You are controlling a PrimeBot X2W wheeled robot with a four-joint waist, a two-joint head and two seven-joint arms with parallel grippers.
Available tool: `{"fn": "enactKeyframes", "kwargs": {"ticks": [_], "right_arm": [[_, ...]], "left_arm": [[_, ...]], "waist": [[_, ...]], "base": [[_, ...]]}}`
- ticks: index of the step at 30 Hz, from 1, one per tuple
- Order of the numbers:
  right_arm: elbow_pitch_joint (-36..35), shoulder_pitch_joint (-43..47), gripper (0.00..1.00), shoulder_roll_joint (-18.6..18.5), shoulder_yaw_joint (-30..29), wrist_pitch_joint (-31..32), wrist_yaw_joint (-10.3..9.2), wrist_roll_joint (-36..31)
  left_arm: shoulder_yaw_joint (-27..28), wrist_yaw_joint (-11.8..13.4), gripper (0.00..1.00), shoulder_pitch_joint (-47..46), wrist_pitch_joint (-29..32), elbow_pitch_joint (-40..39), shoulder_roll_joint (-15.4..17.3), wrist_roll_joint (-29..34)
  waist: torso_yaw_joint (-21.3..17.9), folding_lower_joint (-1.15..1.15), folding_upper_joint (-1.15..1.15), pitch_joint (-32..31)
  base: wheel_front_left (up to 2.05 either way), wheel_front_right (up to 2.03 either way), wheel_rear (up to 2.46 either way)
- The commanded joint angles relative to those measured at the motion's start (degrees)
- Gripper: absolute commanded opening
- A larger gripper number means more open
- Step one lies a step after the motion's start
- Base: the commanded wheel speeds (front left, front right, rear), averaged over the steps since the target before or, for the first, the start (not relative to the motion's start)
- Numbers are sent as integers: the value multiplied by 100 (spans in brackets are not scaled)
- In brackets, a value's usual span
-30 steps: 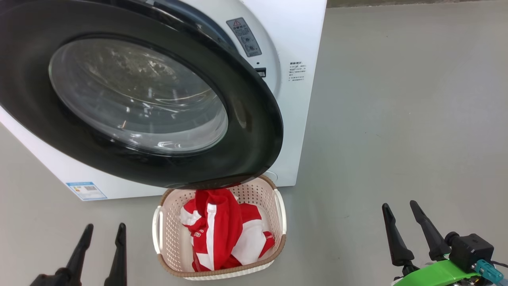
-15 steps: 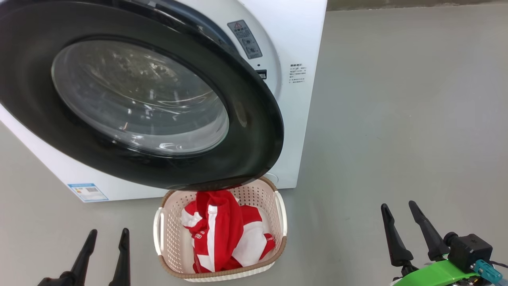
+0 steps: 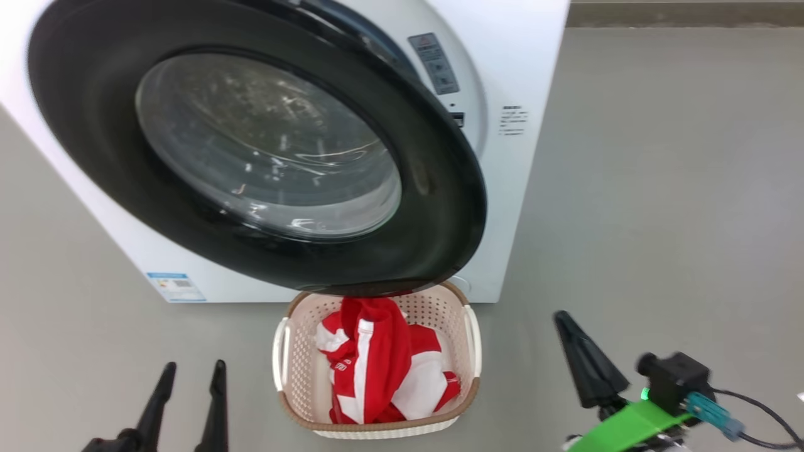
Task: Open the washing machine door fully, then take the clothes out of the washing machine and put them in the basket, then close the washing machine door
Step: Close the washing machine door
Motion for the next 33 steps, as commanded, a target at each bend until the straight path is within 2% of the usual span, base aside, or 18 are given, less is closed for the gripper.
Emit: {"fn": "enactKeyframes", "kwargs": {"ticks": [1, 6, 11, 23, 33], "right_arm": [[-87, -286, 0, -45, 252, -37, 36, 84], [105, -802, 0, -11, 677, -37, 36, 200], [272, -1320, 0, -51, 766, -37, 36, 237], [567, -2273, 0, -286, 438, -37, 36, 263], [574, -2853, 0, -411, 55, -37, 36, 155]], "left_arm": [[123, -31, 100, -21, -70, -158, 4, 31], [-90, -31, 100, -58, -70, -128, -72, -13], [-324, -31, 100, -148, -70, -107, -101, -73], [-598, -31, 100, -536, -70, -126, -113, -402], [-791, -31, 100, -918, -70, -112, -114, -689]], "waist": [[166, 0, 0, 2], [528, 0, 0, 63], [804, 0, 0, 200], [1250, 0, 0, 785], [1389, 0, 0, 1461]], "base": [[0, 0, 0], [0, 0, 0], [0, 0, 0], [0, 0, 0], [0, 0, 0]]}}
